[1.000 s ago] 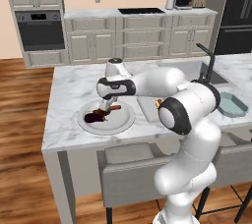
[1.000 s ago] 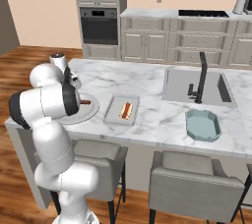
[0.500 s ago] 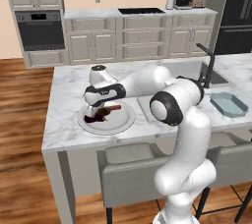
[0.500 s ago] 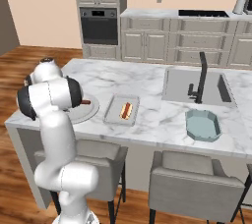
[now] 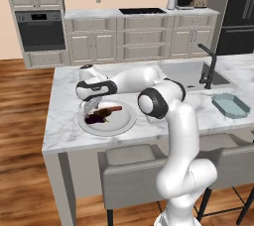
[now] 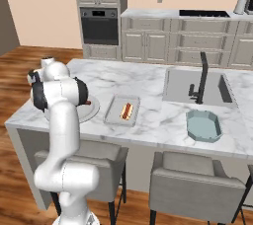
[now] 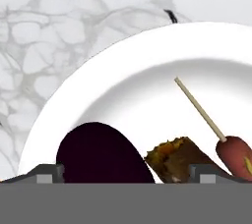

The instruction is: Place one cooked food and one vegetable from the large plate to each tupperware container.

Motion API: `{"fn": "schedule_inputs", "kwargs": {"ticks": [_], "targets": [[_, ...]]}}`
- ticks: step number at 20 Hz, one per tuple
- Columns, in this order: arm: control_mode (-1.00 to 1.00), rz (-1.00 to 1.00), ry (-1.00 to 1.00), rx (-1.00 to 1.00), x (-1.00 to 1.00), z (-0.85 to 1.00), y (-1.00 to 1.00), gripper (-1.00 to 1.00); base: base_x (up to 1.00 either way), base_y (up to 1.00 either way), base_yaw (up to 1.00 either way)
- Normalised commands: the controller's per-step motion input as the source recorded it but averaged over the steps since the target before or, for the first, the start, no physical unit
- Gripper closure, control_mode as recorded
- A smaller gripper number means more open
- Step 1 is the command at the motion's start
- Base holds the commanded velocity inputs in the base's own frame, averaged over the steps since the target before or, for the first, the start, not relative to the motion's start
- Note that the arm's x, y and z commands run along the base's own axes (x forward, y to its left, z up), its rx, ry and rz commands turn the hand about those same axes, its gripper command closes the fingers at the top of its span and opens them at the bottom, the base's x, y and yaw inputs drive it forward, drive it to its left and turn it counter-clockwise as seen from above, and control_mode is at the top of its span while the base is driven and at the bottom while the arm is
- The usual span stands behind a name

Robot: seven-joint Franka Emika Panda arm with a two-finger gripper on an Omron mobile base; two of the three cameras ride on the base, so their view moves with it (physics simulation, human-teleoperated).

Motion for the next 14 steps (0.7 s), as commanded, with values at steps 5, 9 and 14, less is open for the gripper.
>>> {"fn": "schedule_inputs", "kwargs": {"ticks": [5, 9, 14], "targets": [[-1.0, 0.0, -0.06, 0.04, -0.86, -0.06, -0.26, -1.0, 0.0, 0.0, 0.0], [-1.0, 0.08, -0.1, 0.02, -0.46, -0.14, -0.22, -1.0, 0.0, 0.0, 0.0], [-1.0, 0.18, -0.09, -0.01, 0.18, -0.15, 0.0, -1.0, 0.0, 0.0, 0.0]]}}
